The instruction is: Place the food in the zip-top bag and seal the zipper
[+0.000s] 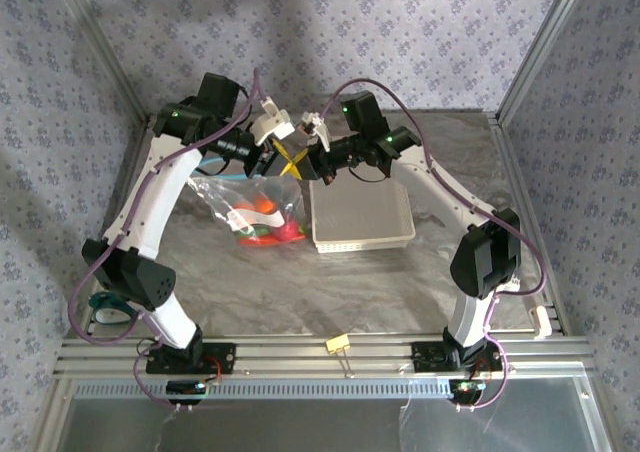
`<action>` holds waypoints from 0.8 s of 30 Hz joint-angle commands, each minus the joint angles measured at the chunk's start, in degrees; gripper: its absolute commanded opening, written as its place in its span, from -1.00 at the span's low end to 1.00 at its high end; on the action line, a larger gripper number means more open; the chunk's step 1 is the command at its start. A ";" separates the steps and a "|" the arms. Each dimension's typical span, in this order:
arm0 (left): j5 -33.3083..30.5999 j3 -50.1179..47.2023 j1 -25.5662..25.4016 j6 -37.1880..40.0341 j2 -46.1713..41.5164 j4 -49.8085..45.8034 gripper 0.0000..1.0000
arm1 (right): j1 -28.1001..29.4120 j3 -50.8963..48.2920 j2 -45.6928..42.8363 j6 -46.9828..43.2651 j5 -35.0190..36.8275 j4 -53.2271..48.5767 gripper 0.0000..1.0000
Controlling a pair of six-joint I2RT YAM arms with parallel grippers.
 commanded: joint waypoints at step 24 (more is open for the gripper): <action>-6.60 1.91 0.56 0.56 0.86 -2.49 -0.94 | -1.17 -1.02 -3.14 1.02 -0.27 4.86 -1.00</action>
